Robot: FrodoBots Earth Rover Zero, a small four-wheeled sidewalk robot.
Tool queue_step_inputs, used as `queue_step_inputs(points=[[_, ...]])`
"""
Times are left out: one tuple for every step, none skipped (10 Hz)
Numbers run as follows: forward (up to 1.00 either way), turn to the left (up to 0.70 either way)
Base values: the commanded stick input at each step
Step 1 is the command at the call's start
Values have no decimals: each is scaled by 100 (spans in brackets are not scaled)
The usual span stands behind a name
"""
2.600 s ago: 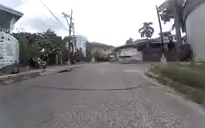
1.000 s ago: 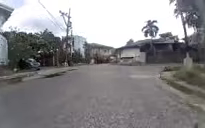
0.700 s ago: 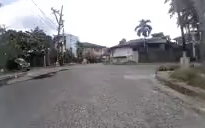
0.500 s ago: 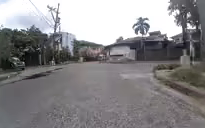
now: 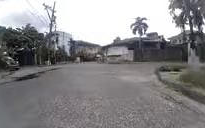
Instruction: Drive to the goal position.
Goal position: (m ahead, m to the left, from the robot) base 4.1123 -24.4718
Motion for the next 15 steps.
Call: queue_step_inputs(points=[[100, 13], [100, 14], [100, 14], [100, 14], [100, 2], [100, -20], [100, -2], [100, 11], [100, -21], [100, 15], [100, 6], [100, -24], [100, -24], [100, -10], [100, 15]])
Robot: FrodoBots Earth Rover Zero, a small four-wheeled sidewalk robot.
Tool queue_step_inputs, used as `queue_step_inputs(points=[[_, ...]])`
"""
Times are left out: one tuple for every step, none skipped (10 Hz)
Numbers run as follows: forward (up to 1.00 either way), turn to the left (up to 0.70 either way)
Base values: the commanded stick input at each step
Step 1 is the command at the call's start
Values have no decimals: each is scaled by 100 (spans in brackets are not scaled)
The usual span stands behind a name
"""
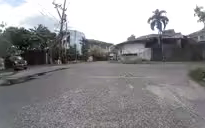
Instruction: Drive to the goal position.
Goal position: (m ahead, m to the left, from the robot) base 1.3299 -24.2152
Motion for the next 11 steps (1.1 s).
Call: queue_step_inputs(points=[[100, -13], [100, -23], [100, -23], [100, -23], [100, -23], [100, -23], [100, -23], [100, -23], [100, -23], [100, -23], [100, -23]])
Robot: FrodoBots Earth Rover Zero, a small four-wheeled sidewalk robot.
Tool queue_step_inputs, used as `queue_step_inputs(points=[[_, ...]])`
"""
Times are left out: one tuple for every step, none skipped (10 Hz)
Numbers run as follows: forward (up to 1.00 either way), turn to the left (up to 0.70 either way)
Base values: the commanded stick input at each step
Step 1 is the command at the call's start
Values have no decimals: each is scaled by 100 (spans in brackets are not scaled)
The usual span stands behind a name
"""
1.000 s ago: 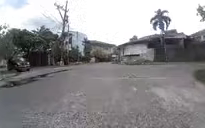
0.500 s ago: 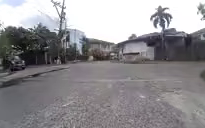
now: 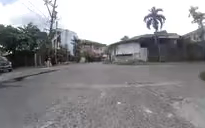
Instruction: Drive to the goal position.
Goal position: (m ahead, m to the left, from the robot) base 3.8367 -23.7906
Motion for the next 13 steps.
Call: queue_step_inputs(points=[[100, -23], [100, -23], [100, -23], [100, -23], [100, -23], [100, -23], [100, -23], [100, -23], [100, -23], [100, -23], [100, -23], [100, -23], [100, -23]])
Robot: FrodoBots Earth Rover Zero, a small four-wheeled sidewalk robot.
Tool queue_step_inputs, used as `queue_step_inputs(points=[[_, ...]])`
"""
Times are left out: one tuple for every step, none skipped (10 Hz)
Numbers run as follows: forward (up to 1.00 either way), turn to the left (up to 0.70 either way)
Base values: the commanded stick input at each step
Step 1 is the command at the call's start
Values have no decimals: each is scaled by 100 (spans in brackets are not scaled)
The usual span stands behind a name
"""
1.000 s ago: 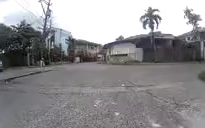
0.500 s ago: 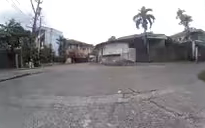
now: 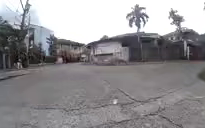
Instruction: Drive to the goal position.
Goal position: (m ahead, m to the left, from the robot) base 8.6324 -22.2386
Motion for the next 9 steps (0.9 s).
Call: queue_step_inputs(points=[[100, -23], [100, -23], [100, -23], [100, -23], [100, -23], [100, -23], [100, -23], [100, -23], [100, -23]])
